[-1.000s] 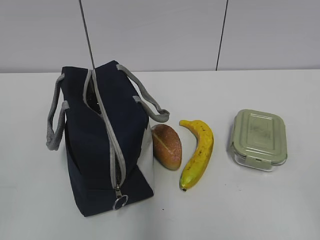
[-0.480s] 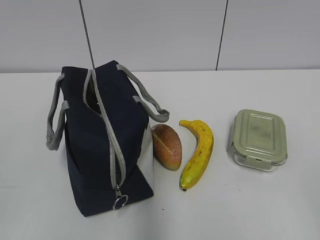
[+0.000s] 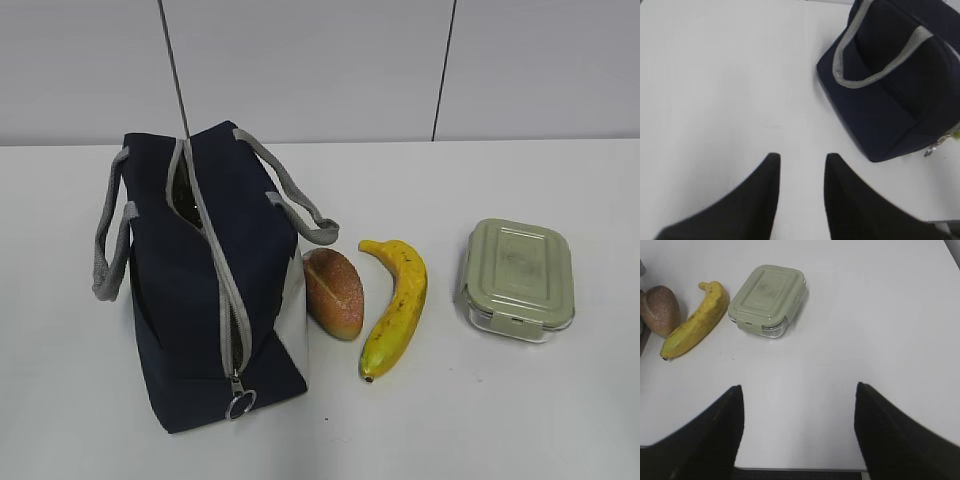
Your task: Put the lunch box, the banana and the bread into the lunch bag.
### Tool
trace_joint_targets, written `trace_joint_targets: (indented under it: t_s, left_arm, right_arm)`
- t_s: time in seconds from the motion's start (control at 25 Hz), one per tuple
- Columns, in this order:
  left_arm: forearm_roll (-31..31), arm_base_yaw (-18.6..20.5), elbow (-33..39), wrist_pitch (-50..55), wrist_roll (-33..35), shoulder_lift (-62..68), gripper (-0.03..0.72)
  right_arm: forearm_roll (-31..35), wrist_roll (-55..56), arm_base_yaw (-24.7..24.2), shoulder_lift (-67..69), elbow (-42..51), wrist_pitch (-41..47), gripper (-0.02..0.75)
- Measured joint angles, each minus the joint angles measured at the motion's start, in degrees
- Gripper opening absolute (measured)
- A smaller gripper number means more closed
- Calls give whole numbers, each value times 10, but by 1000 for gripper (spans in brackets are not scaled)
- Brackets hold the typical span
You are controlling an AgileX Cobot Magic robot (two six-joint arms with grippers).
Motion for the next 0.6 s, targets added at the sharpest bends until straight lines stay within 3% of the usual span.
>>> trace_joint_targets:
  t_s: [0.36, 0.6]
  left_arm:
    - [-124, 0, -131, -19, 0, 247, 250]
    - [-206, 0, -186, -77, 0, 415, 329]
  right_arm:
    - [0, 0, 0, 0, 0, 0, 511]
    - [0, 0, 0, 0, 0, 0, 511]
